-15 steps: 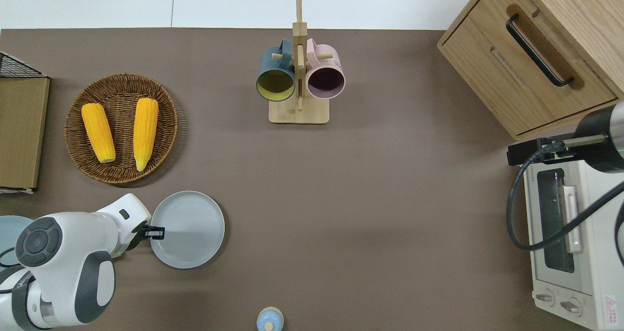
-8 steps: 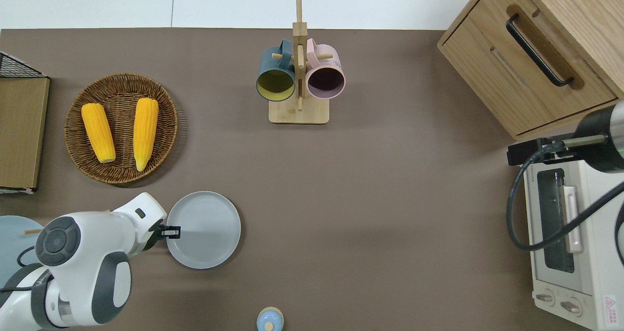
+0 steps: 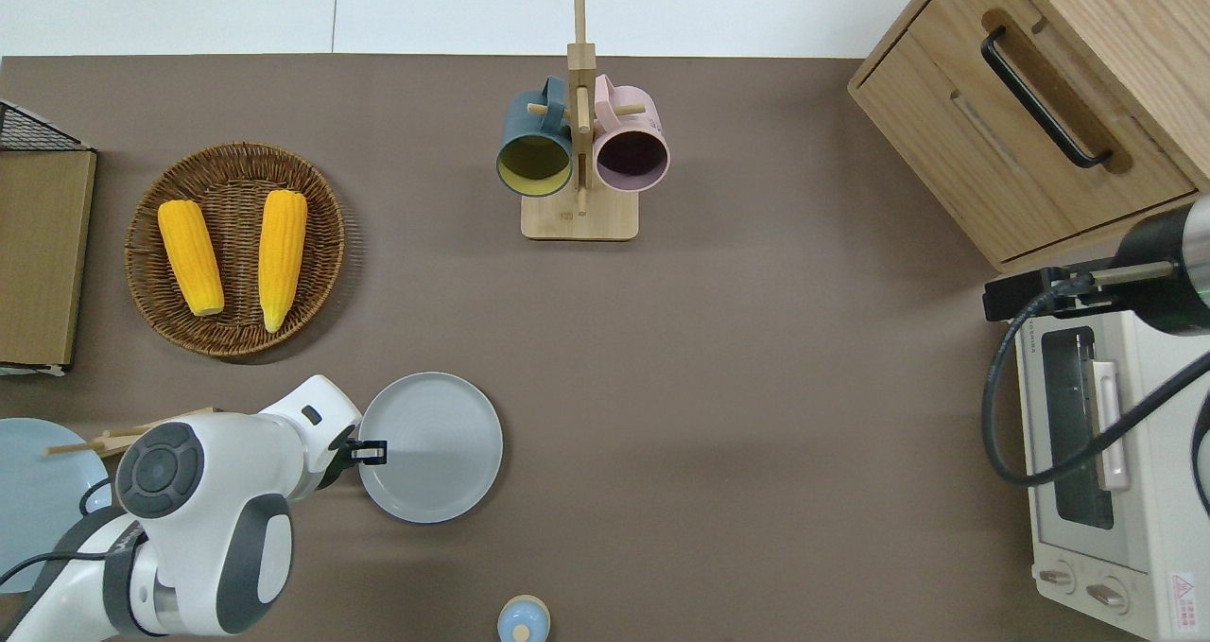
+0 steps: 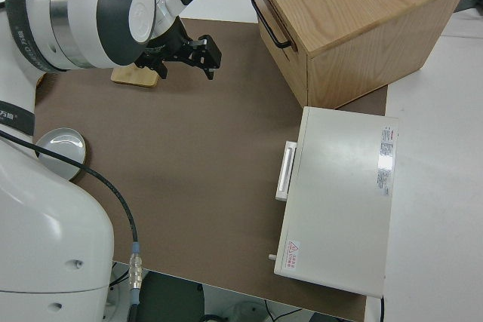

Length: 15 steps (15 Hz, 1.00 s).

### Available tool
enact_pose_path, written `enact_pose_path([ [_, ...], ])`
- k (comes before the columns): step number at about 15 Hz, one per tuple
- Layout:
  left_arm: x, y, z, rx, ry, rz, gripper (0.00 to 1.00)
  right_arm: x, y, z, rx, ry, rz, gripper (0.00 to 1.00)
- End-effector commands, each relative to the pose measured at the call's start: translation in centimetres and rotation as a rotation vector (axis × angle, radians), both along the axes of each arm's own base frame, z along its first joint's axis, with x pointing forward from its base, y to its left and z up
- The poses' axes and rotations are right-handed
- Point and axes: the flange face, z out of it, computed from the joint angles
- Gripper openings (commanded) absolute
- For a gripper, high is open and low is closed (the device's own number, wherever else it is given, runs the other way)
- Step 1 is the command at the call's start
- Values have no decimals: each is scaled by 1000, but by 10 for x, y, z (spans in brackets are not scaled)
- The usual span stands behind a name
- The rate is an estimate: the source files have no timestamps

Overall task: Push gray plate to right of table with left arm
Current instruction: 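Push the gray plate with the left gripper toward the toaster oven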

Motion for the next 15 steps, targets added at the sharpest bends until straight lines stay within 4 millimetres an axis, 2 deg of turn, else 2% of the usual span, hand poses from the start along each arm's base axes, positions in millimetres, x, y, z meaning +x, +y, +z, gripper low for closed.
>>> enact_pose_path([
  [1,-6,-38,-6,-31,24,40,0,-3,0,3,21,5,-1,983],
  [7,-12,-123,-5,-45,39,103,0,-3,0,3,21,7,-1,983],
  [12,-21,-176,-9,-102,35,144,0,-3,0,3,21,5,-1,983],
  [15,-24,-197,-10,-112,27,173,0,-3,0,3,21,5,-1,983],
])
